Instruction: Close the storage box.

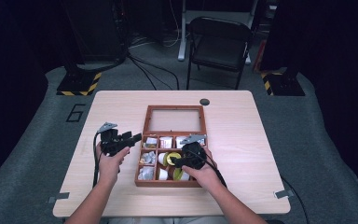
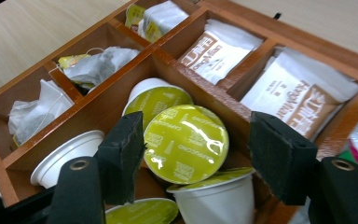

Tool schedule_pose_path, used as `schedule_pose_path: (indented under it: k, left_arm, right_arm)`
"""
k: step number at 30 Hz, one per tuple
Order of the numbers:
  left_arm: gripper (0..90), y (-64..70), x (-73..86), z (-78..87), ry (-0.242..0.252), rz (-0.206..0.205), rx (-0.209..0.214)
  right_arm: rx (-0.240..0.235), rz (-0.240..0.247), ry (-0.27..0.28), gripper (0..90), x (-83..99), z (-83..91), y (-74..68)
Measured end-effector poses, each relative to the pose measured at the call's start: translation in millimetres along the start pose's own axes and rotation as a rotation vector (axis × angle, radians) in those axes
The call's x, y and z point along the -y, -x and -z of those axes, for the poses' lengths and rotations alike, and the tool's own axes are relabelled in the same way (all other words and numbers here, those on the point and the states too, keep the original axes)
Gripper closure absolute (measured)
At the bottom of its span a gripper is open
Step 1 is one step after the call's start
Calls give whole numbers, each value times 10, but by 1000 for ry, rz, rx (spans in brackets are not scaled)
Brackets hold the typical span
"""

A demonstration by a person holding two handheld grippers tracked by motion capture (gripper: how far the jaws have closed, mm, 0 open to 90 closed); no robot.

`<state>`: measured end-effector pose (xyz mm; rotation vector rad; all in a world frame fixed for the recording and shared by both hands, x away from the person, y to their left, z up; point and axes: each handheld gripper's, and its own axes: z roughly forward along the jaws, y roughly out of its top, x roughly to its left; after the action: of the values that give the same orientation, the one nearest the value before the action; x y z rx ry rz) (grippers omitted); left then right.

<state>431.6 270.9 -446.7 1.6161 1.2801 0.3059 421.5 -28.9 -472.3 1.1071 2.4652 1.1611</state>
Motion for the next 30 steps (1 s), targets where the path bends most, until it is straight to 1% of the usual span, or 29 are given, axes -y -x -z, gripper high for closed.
schedule_pose_path:
  k: [1, 2, 3, 5, 6, 8, 9, 10, 11, 12, 13, 15, 19, 22, 24, 27, 28, 30]
  left_arm:
    - [433, -5, 6, 2, 0, -3, -3]
    - [432, -7, 12, 1, 2, 3, -4]
    - [432, -6, 16, 6, -5, 8, -1]
    - [432, -10, 18, 9, 1, 5, 1]
    - [432, -9, 19, 15, 5, 10, 3]
    - [433, -6, 18, 30, 19, 14, 2]
    - [432, -4, 19, 36, 24, 15, 3]
    - [432, -10, 18, 42, 25, 11, 6]
    - [432, -10, 20, 46, 24, 12, 6]
    - [433, -12, 22, 48, 23, 11, 4]
    - [432, -9, 27, 45, 26, 20, 4]
    - [433, -17, 32, 50, 21, 15, 2]
    - [432, -23, 36, 62, 27, 20, 2]
    - [433, -39, 39, 71, 32, 22, 0]
    - [433, -42, 40, 77, 34, 23, 0]
    - [433, -39, 42, 87, 35, 31, 2]
    - [433, -42, 42, 89, 36, 30, 1]
    - [433, -47, 42, 93, 40, 28, -1]
  right_arm:
    - [-1, 5, -3, 356, 0, -17, -6]
    - [-11, 0, -13, 355, 2, -29, -21]
    - [-8, 20, -19, 354, 3, -50, -26]
    - [-5, 13, -39, 349, 9, -74, -49]
    - [1, 28, -43, 346, 10, -88, -46]
    - [13, 21, -52, 342, 16, -105, -66]
    - [14, 25, -55, 339, 16, -113, -63]
    - [14, 26, -57, 334, 14, -119, -62]
    - [14, 18, -62, 333, 11, -117, -65]
    - [11, 25, -56, 331, 6, -125, -53]
    - [7, 23, -65, 330, 1, -128, -47]
    - [1, 21, -61, 329, -7, -143, -51]
    - [-2, 43, -77, 322, -17, -168, -69]
    - [-13, 33, -96, 315, -23, -181, -59]
    - [-14, 29, -106, 316, -28, -193, -60]
    - [-13, 46, -120, 317, -36, -213, -66]
    - [-10, 40, -127, 317, -37, -216, -78]
    - [-4, 42, -128, 320, -44, -231, -83]
